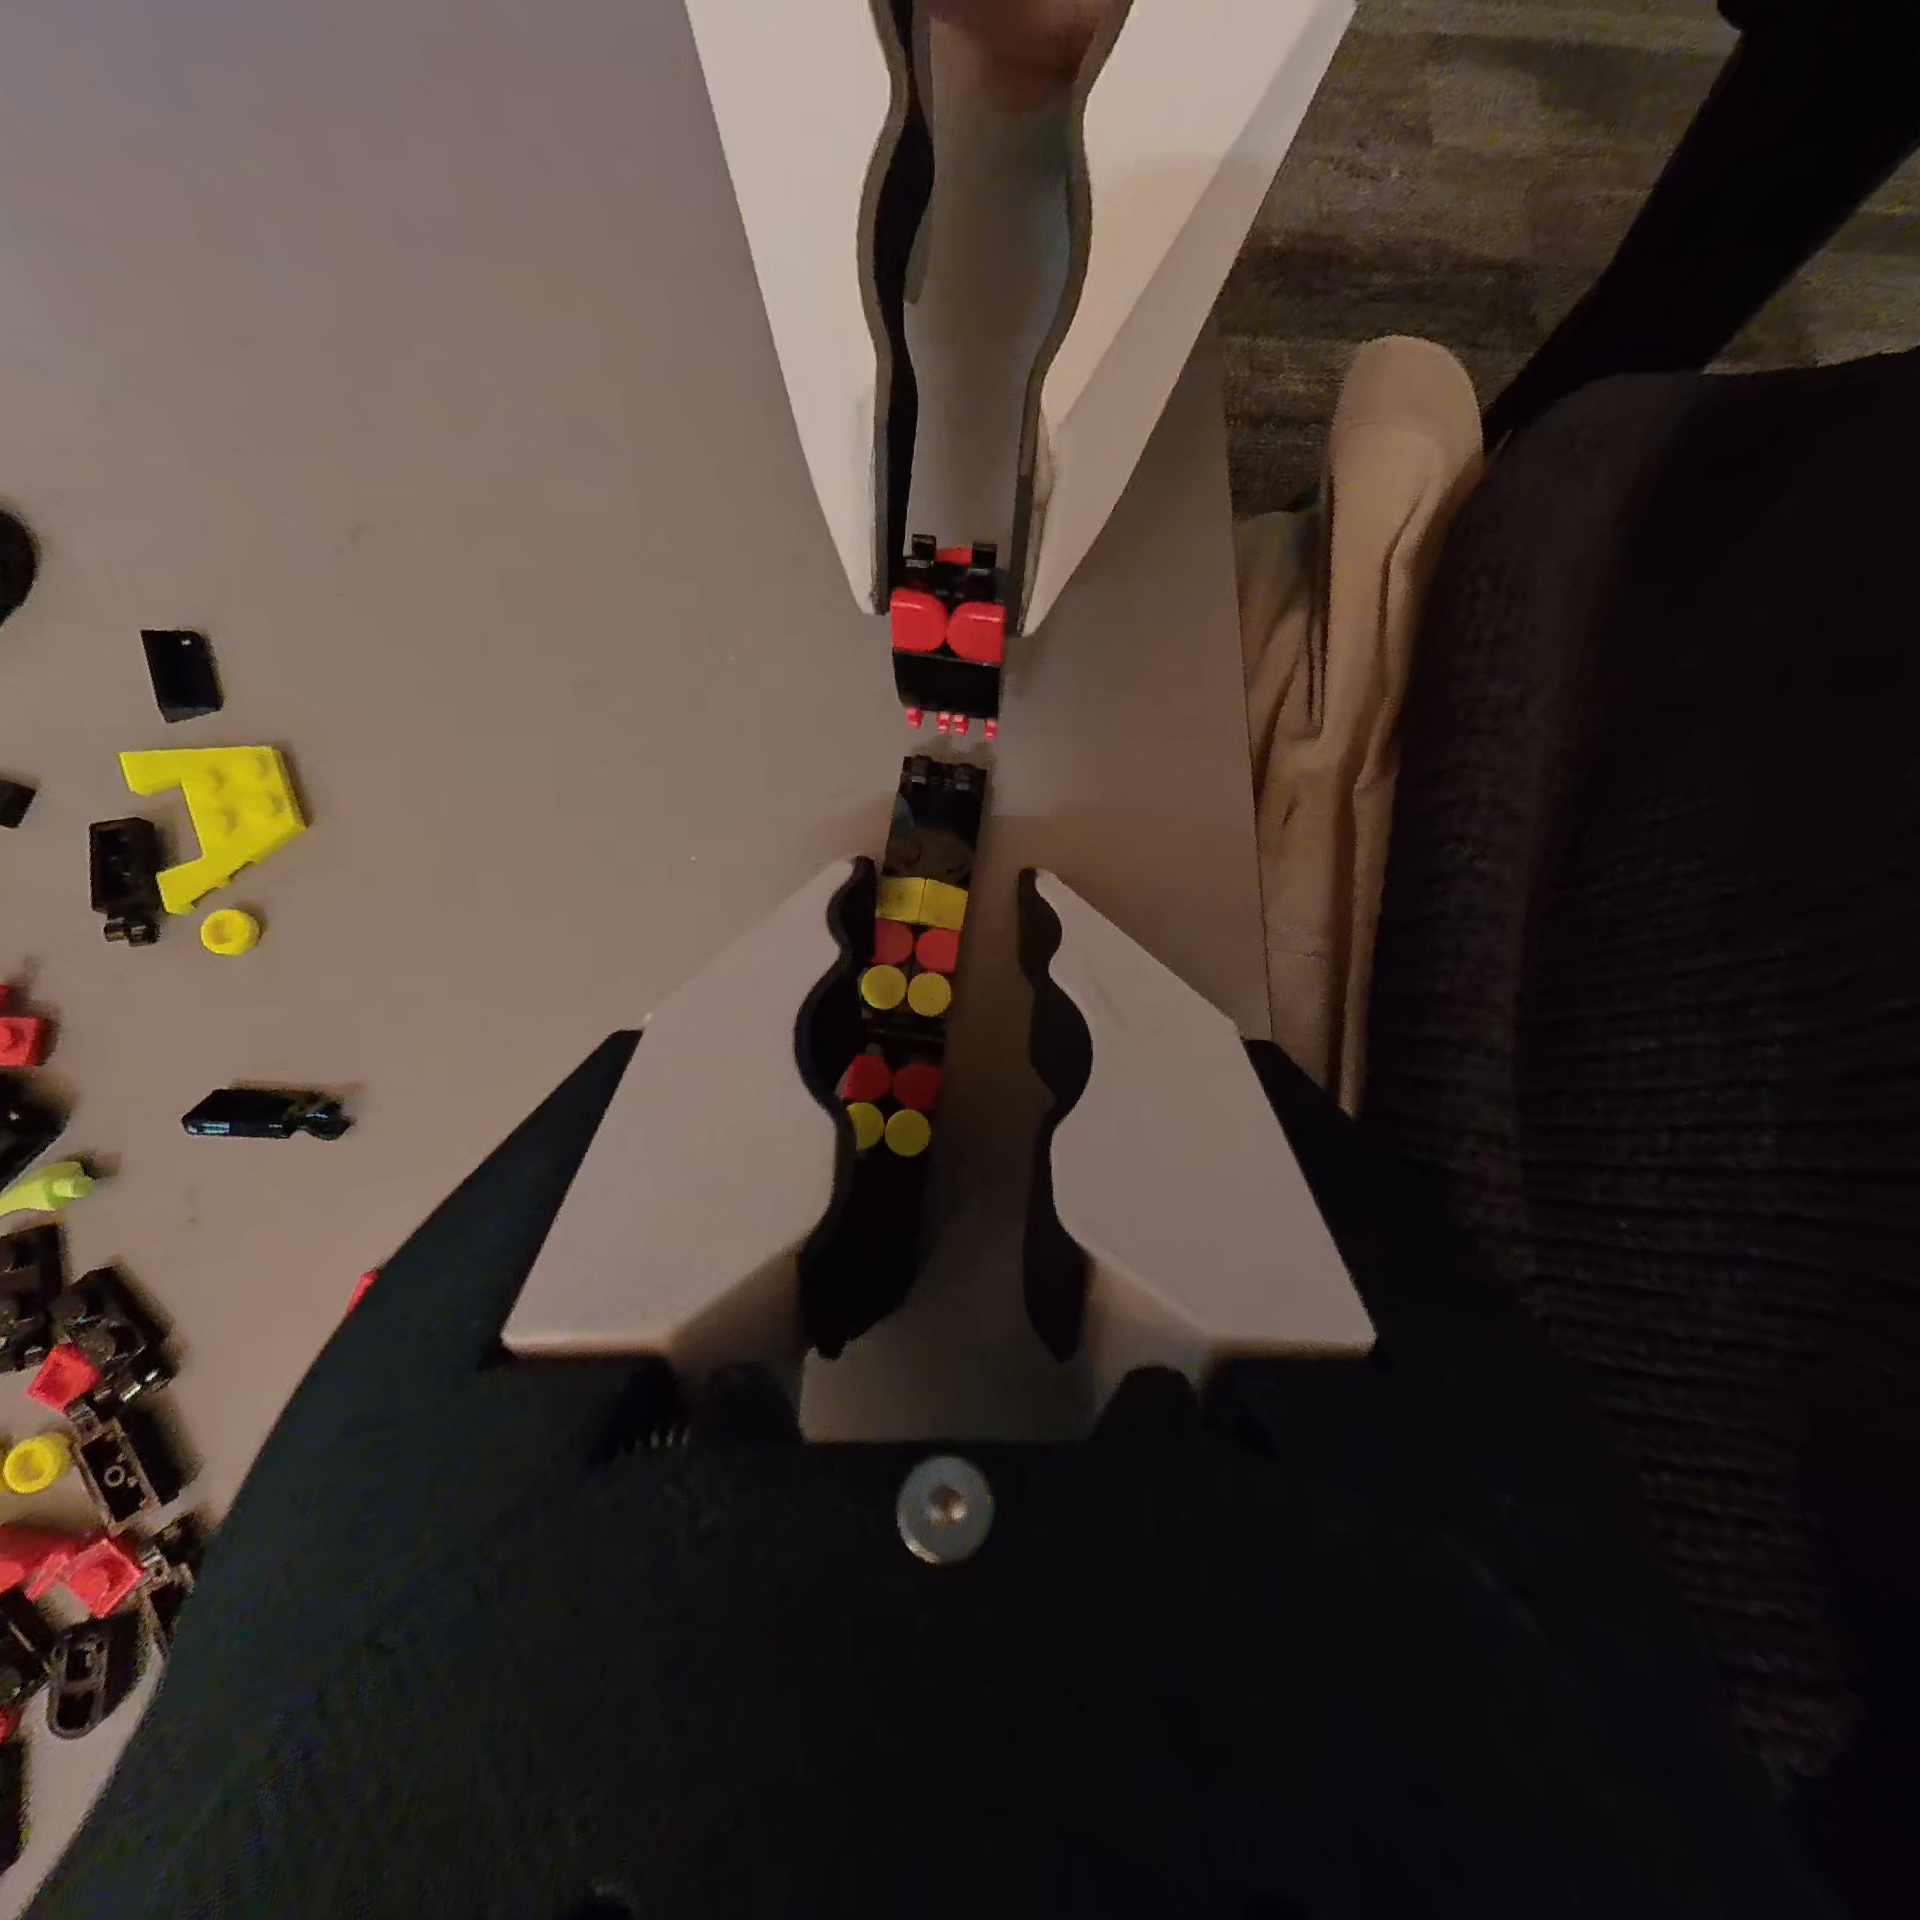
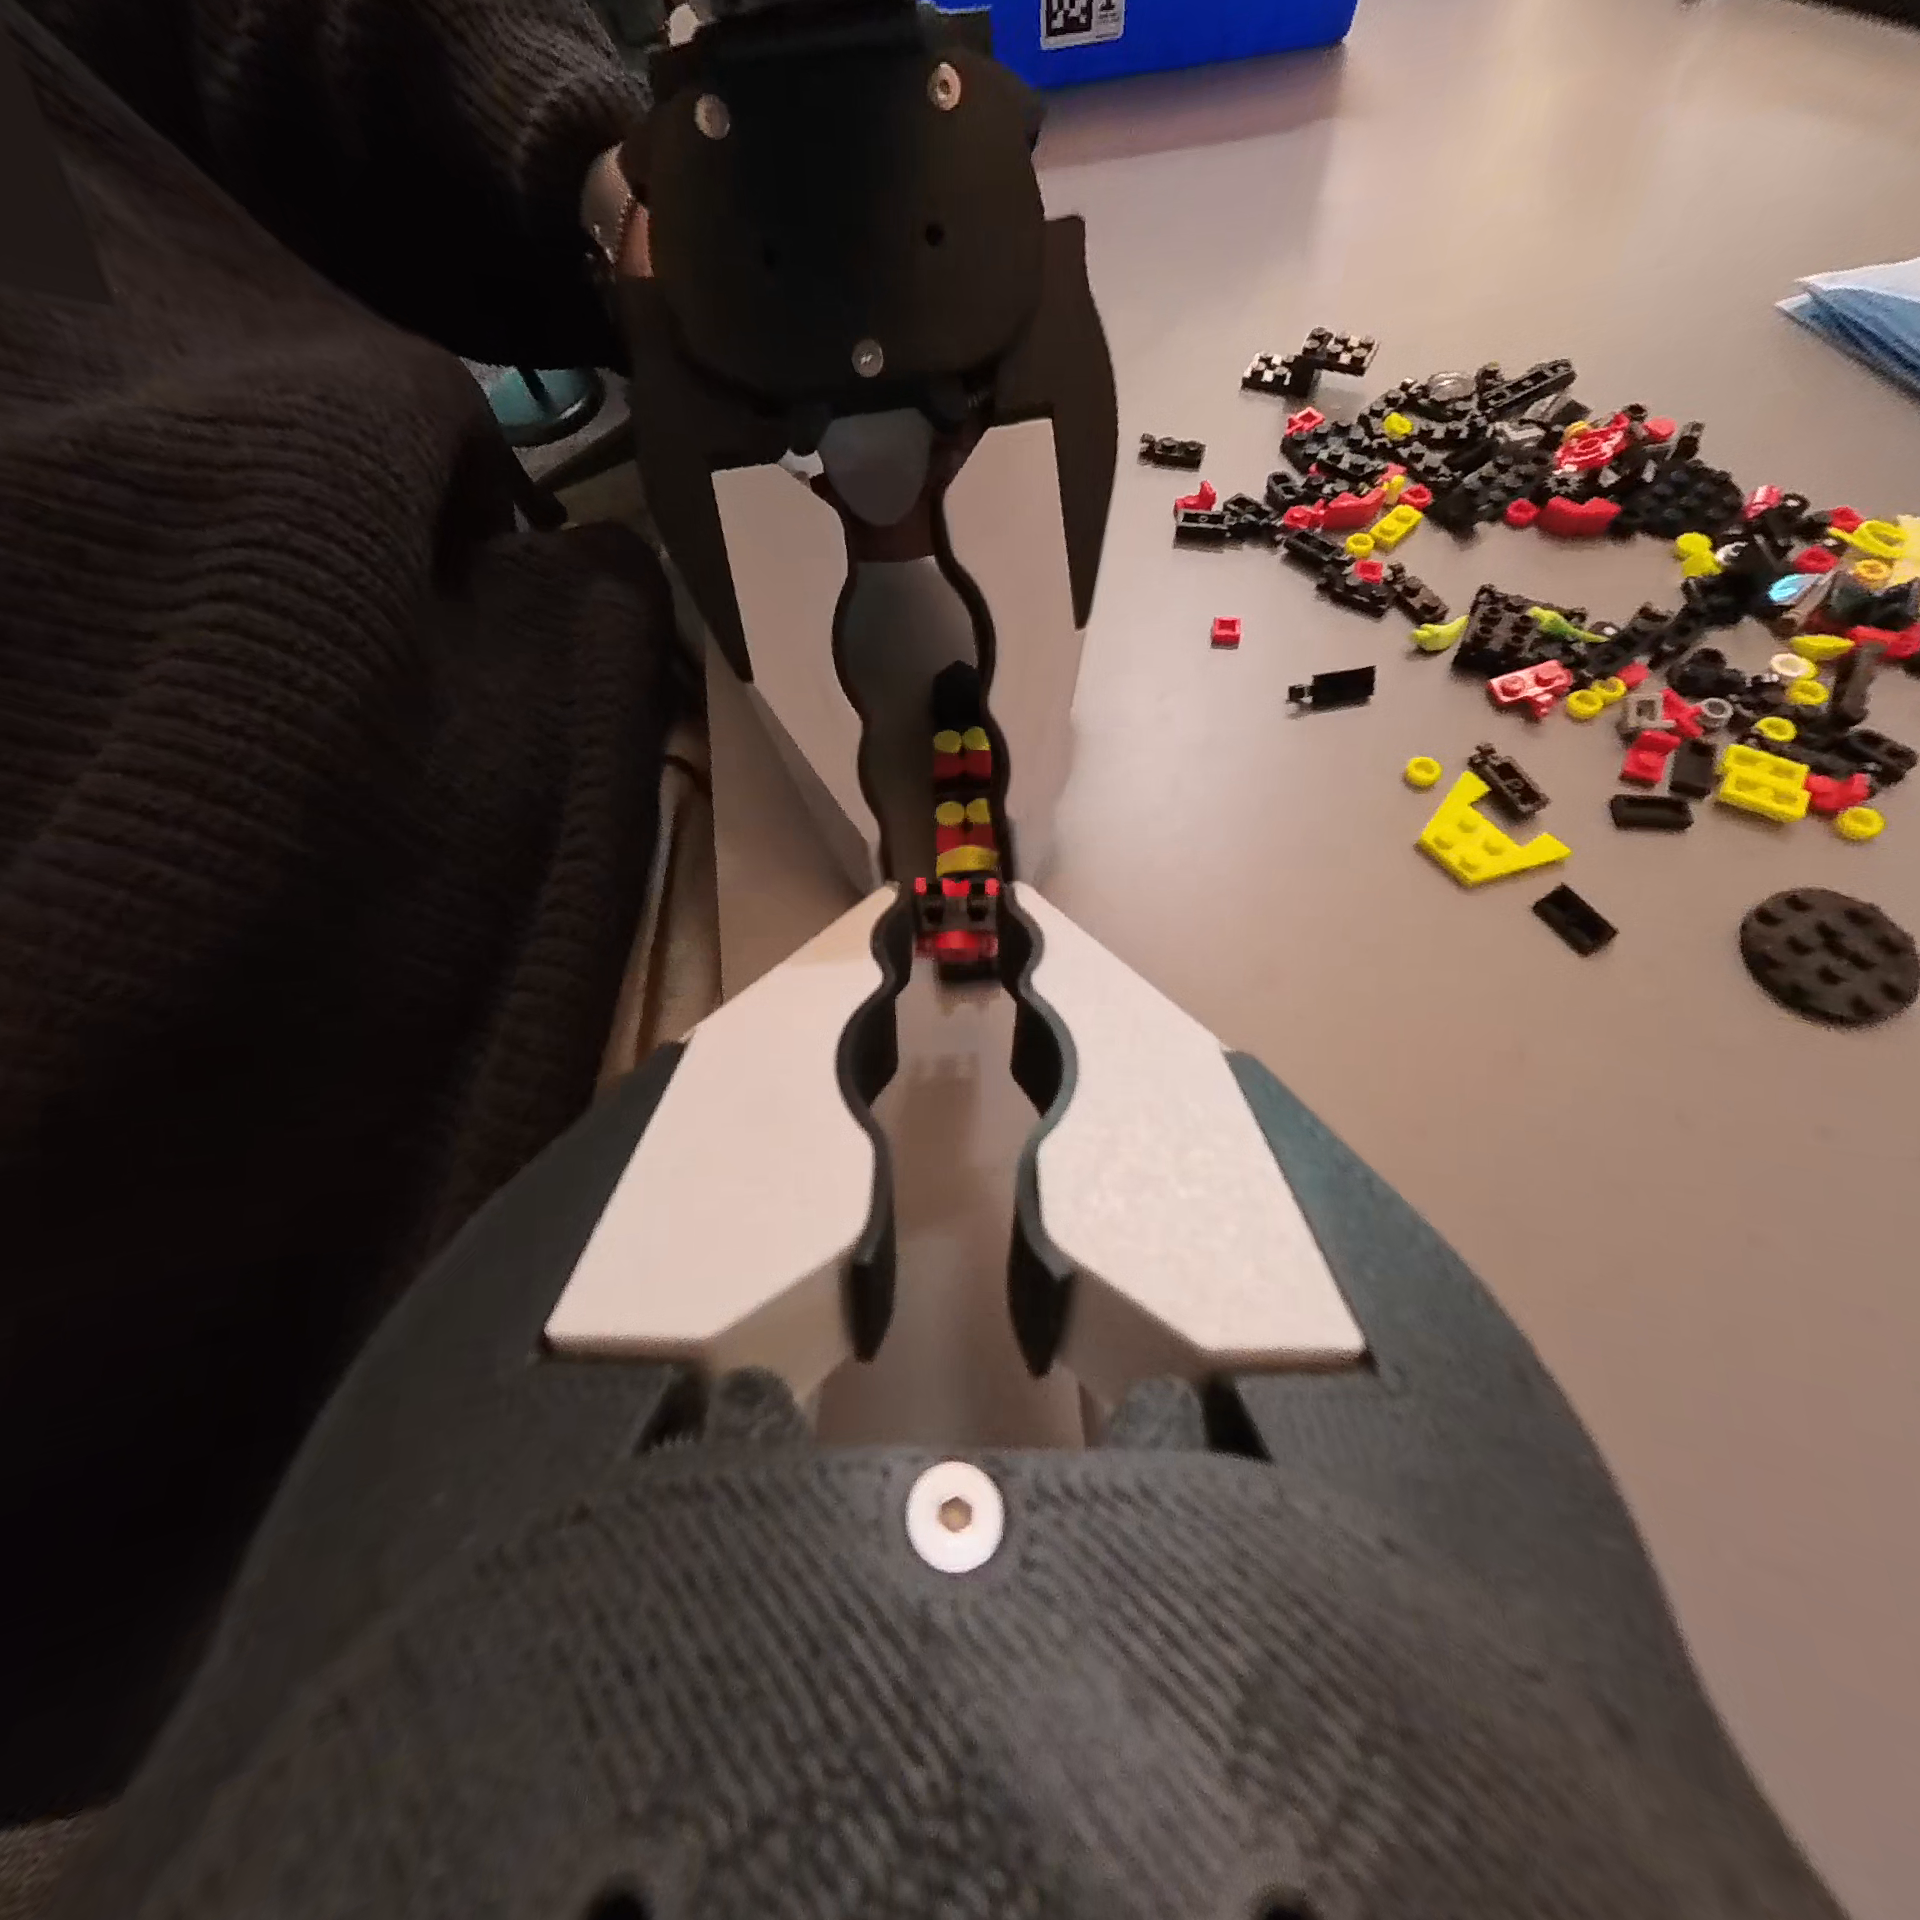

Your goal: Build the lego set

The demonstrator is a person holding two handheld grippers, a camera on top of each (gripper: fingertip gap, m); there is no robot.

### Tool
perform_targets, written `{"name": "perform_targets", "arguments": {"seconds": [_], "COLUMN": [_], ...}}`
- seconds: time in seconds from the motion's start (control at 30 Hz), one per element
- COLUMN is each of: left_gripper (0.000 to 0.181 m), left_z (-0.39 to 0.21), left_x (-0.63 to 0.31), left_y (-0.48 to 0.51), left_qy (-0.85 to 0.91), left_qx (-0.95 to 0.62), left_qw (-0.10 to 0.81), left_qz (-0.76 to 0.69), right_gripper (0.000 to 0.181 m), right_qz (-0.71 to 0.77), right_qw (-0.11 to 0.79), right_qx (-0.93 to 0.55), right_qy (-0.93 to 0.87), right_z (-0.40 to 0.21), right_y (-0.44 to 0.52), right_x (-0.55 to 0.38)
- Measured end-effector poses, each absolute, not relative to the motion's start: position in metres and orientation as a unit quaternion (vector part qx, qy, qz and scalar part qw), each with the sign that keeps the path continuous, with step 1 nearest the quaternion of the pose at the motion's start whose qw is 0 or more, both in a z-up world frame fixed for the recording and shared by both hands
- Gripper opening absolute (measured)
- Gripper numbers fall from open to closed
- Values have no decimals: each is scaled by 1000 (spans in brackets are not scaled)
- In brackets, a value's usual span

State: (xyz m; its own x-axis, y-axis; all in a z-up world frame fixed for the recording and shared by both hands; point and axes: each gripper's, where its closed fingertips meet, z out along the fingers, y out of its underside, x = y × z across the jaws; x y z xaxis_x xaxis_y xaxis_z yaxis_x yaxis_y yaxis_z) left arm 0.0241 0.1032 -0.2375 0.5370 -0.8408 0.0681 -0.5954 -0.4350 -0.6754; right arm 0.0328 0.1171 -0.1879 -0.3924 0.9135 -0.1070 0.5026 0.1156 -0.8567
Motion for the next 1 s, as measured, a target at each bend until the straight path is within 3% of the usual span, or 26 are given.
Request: {"name": "perform_targets", "arguments": {"seconds": [0.13, 1.0], "left_gripper": [17, 16], "left_z": [-238, -237], "left_x": [22, 23], "left_y": [105, 106], "left_qy": [432, 432], "left_qx": [-823, -825], "left_qw": [303, 301], "left_qz": [-211, -206], "right_gripper": [15, 15], "right_qz": [440, 395], "right_qw": [220, 224], "right_qx": [-504, -491], "right_qy": [-710, -743], "right_z": [-193, -199], "right_y": [119, 114], "right_x": [29, 25]}}
